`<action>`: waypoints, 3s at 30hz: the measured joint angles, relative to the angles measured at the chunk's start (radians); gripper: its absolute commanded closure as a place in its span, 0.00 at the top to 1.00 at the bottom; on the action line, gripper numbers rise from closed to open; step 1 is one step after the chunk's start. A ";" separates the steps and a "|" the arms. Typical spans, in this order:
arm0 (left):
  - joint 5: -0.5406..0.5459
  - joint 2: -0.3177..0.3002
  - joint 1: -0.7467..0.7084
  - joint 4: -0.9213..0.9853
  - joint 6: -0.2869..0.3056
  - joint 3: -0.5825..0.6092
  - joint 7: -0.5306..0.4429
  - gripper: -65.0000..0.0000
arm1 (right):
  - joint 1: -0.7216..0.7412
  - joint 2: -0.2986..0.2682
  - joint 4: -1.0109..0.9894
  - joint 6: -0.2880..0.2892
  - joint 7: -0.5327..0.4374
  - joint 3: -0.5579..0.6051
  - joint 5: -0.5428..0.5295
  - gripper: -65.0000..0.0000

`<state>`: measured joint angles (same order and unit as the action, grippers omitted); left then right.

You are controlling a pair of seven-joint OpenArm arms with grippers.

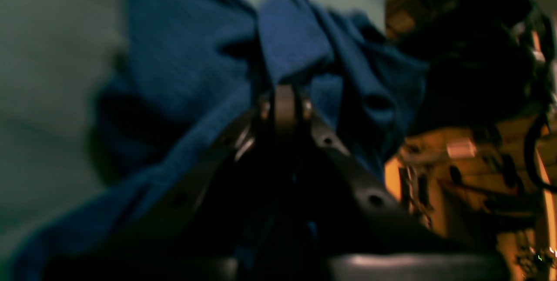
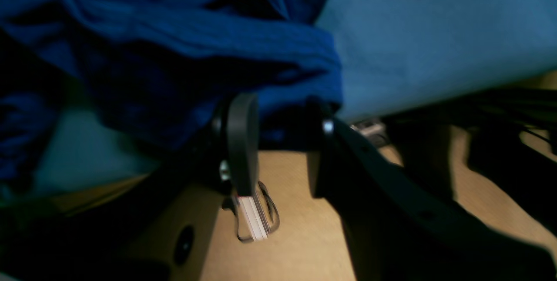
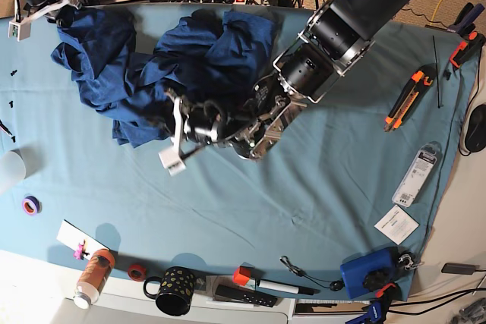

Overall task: Layout the t-shirt on the table in an organized manner, then fold the t-shirt properly
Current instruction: 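Pull the held fabric with the left gripper to spread the shirt, then regrasp the shirt with the right gripper and pull it outward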

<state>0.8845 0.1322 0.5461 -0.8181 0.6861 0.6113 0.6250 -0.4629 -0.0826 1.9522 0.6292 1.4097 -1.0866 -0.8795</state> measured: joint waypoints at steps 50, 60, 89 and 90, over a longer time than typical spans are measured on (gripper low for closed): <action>-0.097 -0.072 0.080 0.000 0.000 -0.330 0.010 0.42 | 0.349 0.190 0.000 -0.175 -0.201 -0.001 0.036 0.36; -0.099 -0.072 0.055 0.000 0.000 -0.330 0.018 0.42 | 0.411 0.207 -0.002 -0.307 -0.301 0.163 0.256 0.36; -0.111 -0.072 0.050 0.000 0.000 -0.330 0.017 0.41 | 0.331 0.230 -0.098 -0.380 -0.358 0.319 0.516 0.36; -0.117 -0.072 0.050 0.000 0.000 -0.330 0.017 0.41 | 0.330 0.230 -0.098 -0.369 -0.355 0.313 0.515 0.36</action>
<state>0.7673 0.0605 0.5957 -0.8181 0.6857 0.2810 0.6422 -0.1333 0.1471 1.8538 0.2600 1.0550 -0.7738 -0.3645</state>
